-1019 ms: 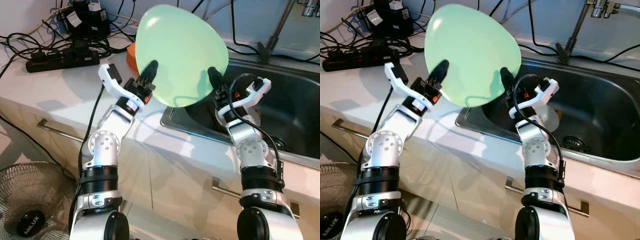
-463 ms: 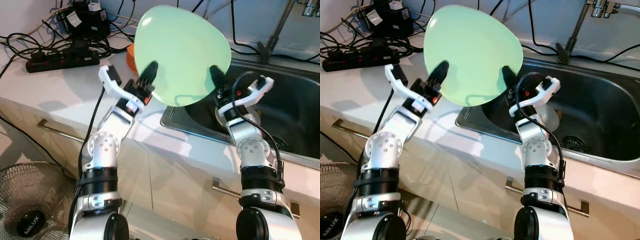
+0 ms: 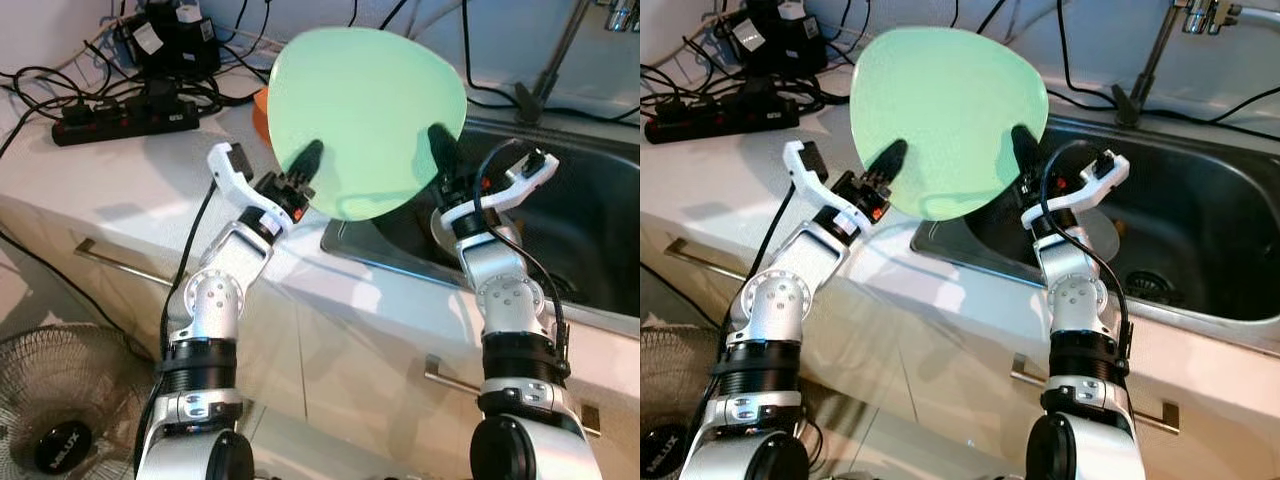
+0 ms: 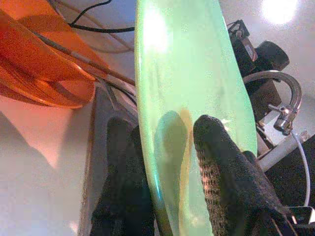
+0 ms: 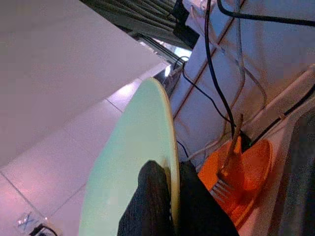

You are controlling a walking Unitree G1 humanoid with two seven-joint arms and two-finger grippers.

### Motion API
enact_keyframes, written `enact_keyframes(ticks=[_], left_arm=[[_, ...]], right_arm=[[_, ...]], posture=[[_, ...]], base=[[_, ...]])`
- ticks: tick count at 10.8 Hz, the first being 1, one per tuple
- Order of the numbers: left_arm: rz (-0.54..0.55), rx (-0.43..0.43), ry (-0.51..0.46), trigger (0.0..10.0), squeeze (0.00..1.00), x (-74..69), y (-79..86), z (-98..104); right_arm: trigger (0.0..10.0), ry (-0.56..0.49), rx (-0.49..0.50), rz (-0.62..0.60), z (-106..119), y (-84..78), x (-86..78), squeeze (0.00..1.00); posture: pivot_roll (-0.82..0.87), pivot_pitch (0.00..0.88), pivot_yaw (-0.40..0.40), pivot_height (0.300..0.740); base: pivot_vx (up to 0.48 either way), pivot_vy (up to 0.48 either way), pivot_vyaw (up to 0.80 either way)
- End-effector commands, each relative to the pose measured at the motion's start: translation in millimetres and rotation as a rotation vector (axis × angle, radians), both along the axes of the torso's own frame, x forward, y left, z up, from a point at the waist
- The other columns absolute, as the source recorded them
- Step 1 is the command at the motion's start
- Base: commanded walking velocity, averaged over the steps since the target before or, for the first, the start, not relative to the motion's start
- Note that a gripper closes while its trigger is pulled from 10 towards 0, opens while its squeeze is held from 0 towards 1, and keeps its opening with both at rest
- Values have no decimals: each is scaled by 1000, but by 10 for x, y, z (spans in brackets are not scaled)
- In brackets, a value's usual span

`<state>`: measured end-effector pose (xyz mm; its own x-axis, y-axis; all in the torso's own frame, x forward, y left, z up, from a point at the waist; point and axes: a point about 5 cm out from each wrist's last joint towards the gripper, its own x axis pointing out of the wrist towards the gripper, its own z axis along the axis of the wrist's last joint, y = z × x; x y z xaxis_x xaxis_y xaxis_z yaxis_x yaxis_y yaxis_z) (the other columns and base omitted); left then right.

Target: Kitchen organization

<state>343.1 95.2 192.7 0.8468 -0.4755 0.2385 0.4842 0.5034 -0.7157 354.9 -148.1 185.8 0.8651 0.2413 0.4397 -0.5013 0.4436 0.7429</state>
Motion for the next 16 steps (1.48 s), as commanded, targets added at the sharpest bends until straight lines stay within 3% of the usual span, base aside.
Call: enact_keyframes(ticks=[1,4,5,6,16], left_arm=[[-27,20,-35,10000,1000,-13,-71,63],[-24,28,-35,10000,1000,-14,-66,56],[-20,54,-34,10000,902,-17,-64,44],[-20,58,-35,10000,0,-17,-64,43],[-18,63,-34,10000,0,-16,-63,40]], right_arm=[[0,-40,45,-59,111,-85,13,0],[0,-72,190,-175,187,-353,1,0],[0,-90,269,-245,217,-529,-13,0],[0,-101,302,-280,231,-623,-26,0],[0,-103,313,-303,228,-676,-33,0]], posture=[[78,17,46,740],[79,20,47,740],[79,19,48,740],[78,18,50,740],[78,17,50,740]], base=[[0,0,0],[0,0,0],[0,0,0],[0,0,0],[0,0,0]])
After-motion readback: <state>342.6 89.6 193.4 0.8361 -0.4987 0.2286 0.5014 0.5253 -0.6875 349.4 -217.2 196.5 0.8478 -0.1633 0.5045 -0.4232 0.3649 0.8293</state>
